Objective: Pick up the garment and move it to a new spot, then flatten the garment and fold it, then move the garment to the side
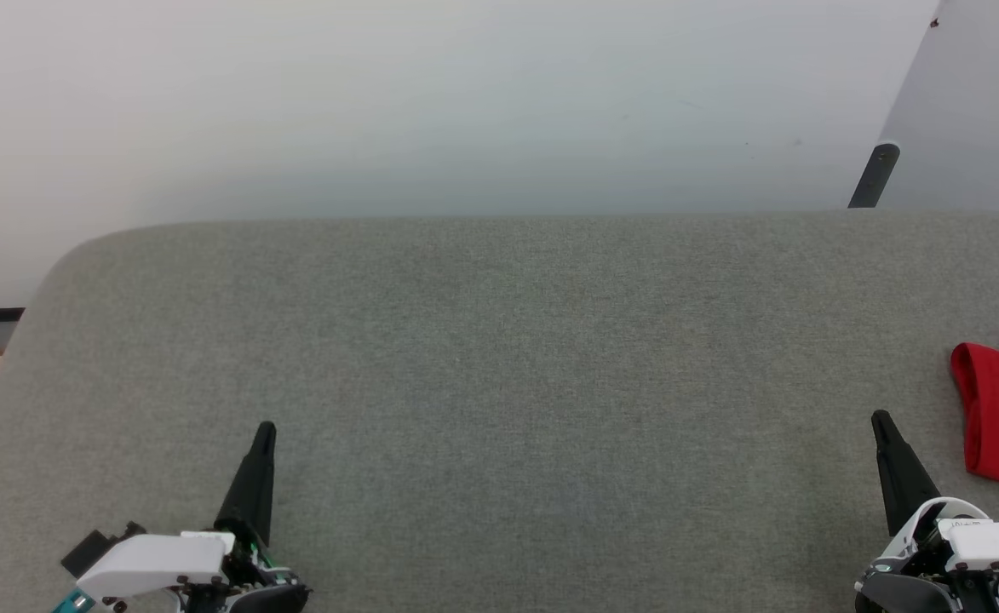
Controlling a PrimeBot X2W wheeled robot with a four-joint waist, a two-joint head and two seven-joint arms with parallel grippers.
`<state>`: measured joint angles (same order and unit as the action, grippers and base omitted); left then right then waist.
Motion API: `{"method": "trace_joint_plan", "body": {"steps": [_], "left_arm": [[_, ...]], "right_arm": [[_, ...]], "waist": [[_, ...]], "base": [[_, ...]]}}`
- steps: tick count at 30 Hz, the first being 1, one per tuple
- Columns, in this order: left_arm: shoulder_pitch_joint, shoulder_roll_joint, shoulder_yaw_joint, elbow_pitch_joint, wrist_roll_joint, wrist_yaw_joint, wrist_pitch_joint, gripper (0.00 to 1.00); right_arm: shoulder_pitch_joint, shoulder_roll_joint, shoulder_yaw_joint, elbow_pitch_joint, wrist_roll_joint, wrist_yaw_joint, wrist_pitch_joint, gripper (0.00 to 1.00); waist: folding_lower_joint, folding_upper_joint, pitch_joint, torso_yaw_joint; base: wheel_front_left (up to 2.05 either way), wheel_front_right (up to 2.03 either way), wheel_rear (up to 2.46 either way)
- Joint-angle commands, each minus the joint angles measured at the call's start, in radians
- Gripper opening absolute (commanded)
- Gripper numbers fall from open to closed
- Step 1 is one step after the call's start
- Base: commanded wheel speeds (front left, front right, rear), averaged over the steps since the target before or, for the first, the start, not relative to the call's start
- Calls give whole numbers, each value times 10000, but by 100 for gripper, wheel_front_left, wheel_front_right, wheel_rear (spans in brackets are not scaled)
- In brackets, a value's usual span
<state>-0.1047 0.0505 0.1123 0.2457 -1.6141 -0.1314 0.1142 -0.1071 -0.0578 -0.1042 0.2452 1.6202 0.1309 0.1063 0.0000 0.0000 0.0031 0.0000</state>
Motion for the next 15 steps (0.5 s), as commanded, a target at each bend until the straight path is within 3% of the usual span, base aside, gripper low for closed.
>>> {"method": "trace_joint_plan", "body": {"steps": [1, 15], "left_arm": [[-102, -17, 24, 14, 7, 14, 18, 0], [-103, -19, 28, 13, 13, 14, 23, 0]], "right_arm": [[-29, 15, -23, 9, -4, -3, 40, 0], [-32, 27, -37, 10, -27, -3, 56, 0]], "waist": [[0, 0, 0, 0], [0, 0, 0, 0]], "base": [[0, 0, 0], [0, 0, 0]]}}
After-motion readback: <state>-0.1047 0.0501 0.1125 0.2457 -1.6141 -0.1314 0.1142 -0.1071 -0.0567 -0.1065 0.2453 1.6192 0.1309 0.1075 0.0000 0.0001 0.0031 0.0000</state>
